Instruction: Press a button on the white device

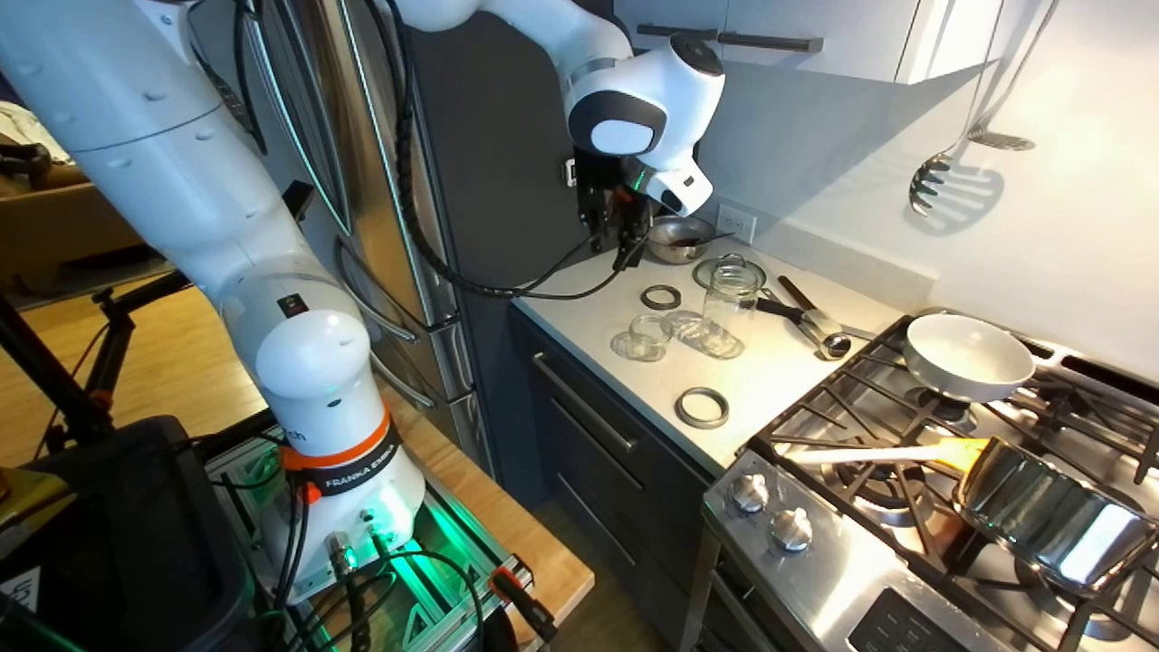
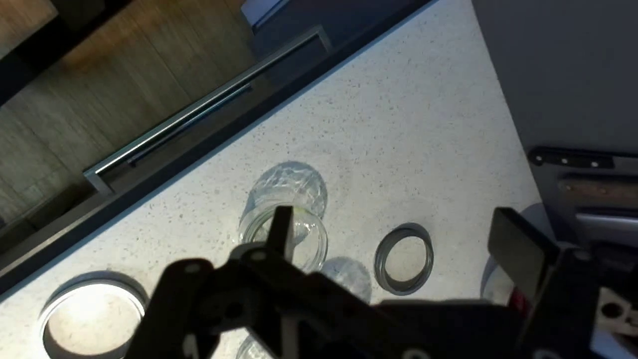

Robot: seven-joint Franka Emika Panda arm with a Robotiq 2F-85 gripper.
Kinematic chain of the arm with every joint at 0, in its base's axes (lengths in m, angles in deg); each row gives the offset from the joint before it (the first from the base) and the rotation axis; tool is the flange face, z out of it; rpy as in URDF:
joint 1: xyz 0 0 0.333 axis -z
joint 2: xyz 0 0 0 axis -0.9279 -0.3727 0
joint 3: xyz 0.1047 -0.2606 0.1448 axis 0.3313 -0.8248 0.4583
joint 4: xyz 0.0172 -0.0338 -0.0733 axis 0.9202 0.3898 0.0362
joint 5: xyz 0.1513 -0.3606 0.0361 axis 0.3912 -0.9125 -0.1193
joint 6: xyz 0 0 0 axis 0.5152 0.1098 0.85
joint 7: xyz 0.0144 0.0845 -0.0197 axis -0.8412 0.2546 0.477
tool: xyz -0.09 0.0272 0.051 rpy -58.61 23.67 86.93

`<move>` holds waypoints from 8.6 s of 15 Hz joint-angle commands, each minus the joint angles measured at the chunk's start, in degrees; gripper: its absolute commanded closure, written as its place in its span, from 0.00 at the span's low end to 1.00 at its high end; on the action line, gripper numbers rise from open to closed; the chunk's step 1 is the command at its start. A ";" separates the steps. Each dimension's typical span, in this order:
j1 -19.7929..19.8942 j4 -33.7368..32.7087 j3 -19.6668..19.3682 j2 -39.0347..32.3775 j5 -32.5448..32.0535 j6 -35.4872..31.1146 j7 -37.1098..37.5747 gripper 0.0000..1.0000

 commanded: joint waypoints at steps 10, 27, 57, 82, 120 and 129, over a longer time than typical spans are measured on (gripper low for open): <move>1.36 -3.29 0.53 -5.15 8.60 1.66 2.56 0.00; 2.88 -17.36 3.26 -26.95 43.01 28.32 15.78 0.00; 1.71 -39.64 8.99 -47.24 54.18 36.47 31.90 0.34; -0.99 -48.65 10.56 -53.64 53.86 34.04 39.92 1.00; -2.57 -54.96 14.17 -58.11 56.59 26.85 38.15 1.00; -2.66 -55.37 14.38 -58.49 56.92 26.88 38.36 1.00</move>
